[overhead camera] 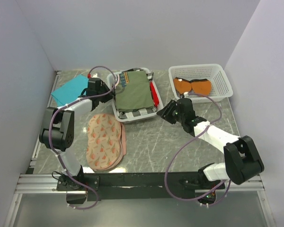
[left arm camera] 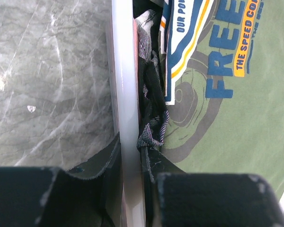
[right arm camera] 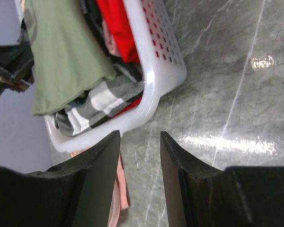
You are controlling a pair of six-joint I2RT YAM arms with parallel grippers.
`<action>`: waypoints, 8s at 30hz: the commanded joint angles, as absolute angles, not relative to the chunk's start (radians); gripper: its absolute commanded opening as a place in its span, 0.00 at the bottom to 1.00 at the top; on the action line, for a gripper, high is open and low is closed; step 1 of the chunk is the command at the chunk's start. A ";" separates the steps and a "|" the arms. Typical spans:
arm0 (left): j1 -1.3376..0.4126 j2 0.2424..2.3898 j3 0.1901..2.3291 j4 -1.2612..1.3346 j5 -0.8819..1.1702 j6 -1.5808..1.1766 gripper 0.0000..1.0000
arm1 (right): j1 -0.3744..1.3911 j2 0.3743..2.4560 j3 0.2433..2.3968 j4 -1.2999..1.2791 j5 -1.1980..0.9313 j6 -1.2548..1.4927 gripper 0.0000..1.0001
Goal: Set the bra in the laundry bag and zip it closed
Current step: Adjust the bin at the center of the board, then move the bin to the center of the board, then move the laundry bag to the center of the board.
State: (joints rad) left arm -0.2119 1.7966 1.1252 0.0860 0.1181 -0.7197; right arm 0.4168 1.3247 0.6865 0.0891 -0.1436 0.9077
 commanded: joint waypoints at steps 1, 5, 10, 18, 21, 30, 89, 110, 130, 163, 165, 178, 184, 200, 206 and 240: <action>-0.219 1.707 1.112 0.150 0.147 -0.722 0.18 | 0.425 1.384 0.715 0.196 -0.143 0.949 0.47; -0.219 1.701 1.100 0.149 0.149 -0.723 0.18 | 0.426 1.434 0.741 0.227 -0.120 0.956 0.45; -0.219 1.686 1.085 0.140 0.161 -0.715 0.20 | 0.425 1.486 0.787 0.227 -0.112 0.942 0.27; -0.219 1.644 1.016 0.135 0.199 -0.703 0.22 | 0.408 1.578 0.983 0.106 -0.054 0.859 0.04; -0.224 1.629 0.994 0.132 0.224 -0.703 0.24 | 0.385 1.634 1.080 0.049 -0.043 0.832 0.04; -0.305 1.592 0.963 0.091 0.232 -0.681 0.33 | 0.304 1.827 1.334 -0.041 -0.084 0.792 0.06; -0.262 1.518 0.913 -0.051 -0.034 -0.537 0.96 | 0.554 1.779 1.249 -0.166 -0.360 0.603 0.66; -0.252 1.699 1.067 -0.012 0.025 -0.525 0.96 | 0.499 1.977 1.469 -0.175 -0.236 0.584 0.68; -0.144 1.911 1.301 -0.021 0.095 -0.502 0.96 | 0.474 2.227 1.848 -0.296 -0.336 0.535 0.68; -0.169 1.370 0.818 -0.006 0.017 -0.572 0.96 | 0.570 1.839 1.263 -0.160 -0.510 0.489 0.65; -0.201 1.307 0.749 0.014 -0.029 -0.615 0.96 | 0.597 1.825 1.204 -0.123 -0.514 0.494 0.62; -0.337 0.838 0.388 -0.182 -0.235 -0.801 0.96 | 0.805 1.835 1.022 0.054 -0.548 0.623 0.55; -0.348 0.804 0.388 -0.215 -0.241 -0.821 0.96 | 0.865 1.859 1.017 0.090 -0.560 0.661 0.51; -0.416 0.899 0.436 -0.209 -0.242 -0.812 0.96 | 0.900 1.927 1.002 0.138 -0.548 0.698 0.15; -0.437 0.899 0.477 -0.224 -0.218 -0.784 0.96 | 0.882 1.852 0.928 0.175 -0.497 0.718 0.00; -0.687 1.496 0.831 -0.071 -0.253 -0.667 0.96 | 0.379 1.077 0.445 -0.084 -0.169 0.627 0.44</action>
State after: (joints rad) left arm -0.6868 1.4582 0.7715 -0.0963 -0.1848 -0.6914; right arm 0.3786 1.1358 0.4408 -0.0242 -0.1864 0.6571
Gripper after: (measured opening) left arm 0.965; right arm 0.354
